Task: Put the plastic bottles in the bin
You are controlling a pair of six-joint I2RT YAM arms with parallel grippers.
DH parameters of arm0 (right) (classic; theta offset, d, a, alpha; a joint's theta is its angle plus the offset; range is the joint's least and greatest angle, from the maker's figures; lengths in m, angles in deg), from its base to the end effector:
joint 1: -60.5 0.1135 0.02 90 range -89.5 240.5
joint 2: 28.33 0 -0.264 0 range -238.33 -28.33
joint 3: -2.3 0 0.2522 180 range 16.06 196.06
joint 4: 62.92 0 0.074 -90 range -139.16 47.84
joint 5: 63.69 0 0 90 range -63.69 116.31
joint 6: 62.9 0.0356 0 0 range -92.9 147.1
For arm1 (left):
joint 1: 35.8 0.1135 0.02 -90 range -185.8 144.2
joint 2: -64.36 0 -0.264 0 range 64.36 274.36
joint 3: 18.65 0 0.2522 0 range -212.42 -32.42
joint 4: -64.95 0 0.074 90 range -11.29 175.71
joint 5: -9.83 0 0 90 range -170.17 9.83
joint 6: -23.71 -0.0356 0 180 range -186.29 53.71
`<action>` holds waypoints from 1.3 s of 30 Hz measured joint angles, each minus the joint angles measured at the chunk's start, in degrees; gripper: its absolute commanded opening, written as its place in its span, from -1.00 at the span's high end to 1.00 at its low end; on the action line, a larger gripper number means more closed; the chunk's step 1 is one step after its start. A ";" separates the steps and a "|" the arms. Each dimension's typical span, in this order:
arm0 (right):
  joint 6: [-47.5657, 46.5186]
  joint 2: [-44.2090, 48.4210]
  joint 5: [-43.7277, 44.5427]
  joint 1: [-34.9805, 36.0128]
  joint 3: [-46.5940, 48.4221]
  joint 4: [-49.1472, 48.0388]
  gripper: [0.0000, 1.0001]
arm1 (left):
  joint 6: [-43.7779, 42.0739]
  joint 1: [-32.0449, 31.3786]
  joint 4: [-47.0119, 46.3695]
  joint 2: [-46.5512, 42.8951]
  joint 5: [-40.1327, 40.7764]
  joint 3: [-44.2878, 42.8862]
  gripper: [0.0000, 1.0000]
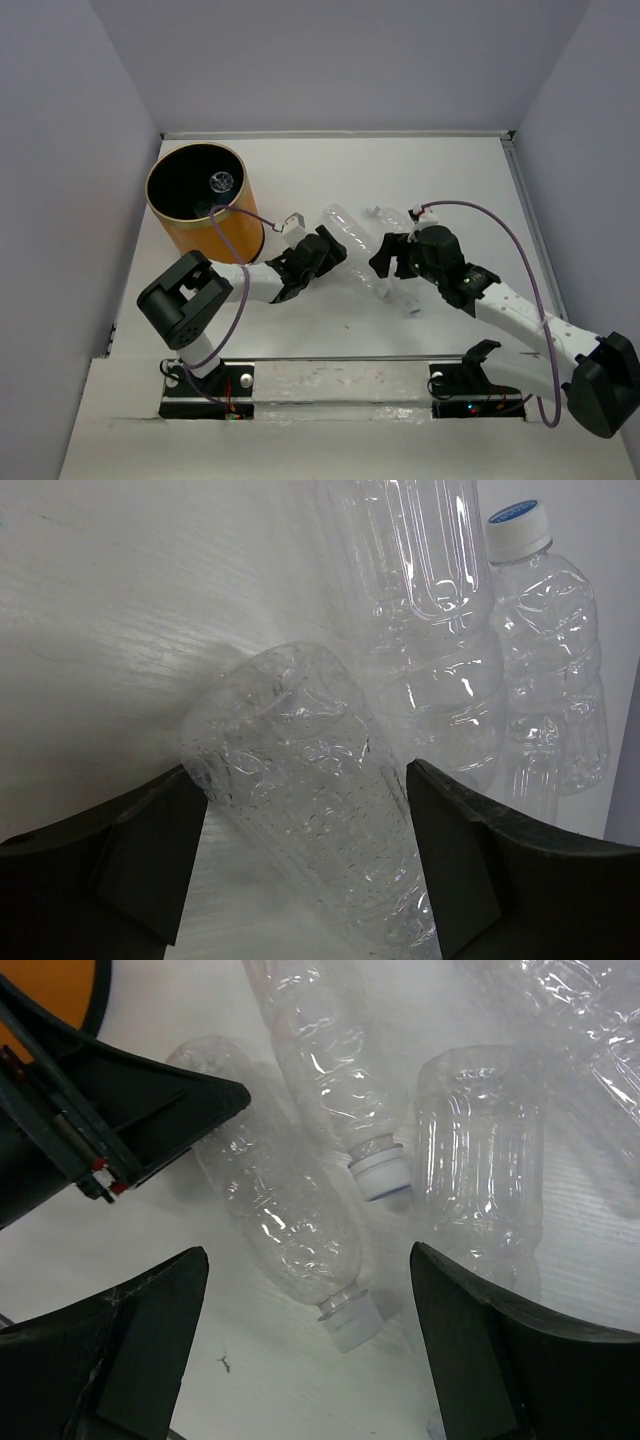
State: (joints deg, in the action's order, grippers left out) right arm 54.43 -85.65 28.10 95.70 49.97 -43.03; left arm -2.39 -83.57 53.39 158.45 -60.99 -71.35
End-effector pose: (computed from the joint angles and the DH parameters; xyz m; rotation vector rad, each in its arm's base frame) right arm 0.1816 0.1267 0.2394 -0.1279 2.1446 0.6210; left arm 0.2247 -0.2301 0.1565 -0.5127 2.1105 -0.8310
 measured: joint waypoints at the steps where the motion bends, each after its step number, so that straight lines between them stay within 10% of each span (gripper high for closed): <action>1: 0.00 -1.31 0.74 0.00 0.00 0.04 -0.75 | 0.11 0.00 -0.22 0.04 0.11 0.00 -0.60; 9: -0.55 -9.57 4.83 -1.09 3.26 2.67 -0.78 | 0.15 -0.13 -2.82 -0.92 0.85 2.82 0.02; 24: -2.80 -21.00 8.24 -3.17 9.68 4.61 -0.57 | -7.15 -9.03 16.72 -35.41 6.99 12.81 0.04; 30: -2.91 -23.69 7.98 -3.17 9.44 5.22 -0.58 | -16.22 -8.79 30.97 -51.10 15.50 -0.63 0.09; 39: -2.12 -20.68 6.32 -3.26 6.10 4.61 0.17 | -32.65 -5.11 36.06 -51.87 26.47 -21.68 0.07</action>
State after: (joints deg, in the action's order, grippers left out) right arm 52.31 -106.33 34.41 92.44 56.07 -38.42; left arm -35.04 -88.69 89.45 106.58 -34.52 -93.04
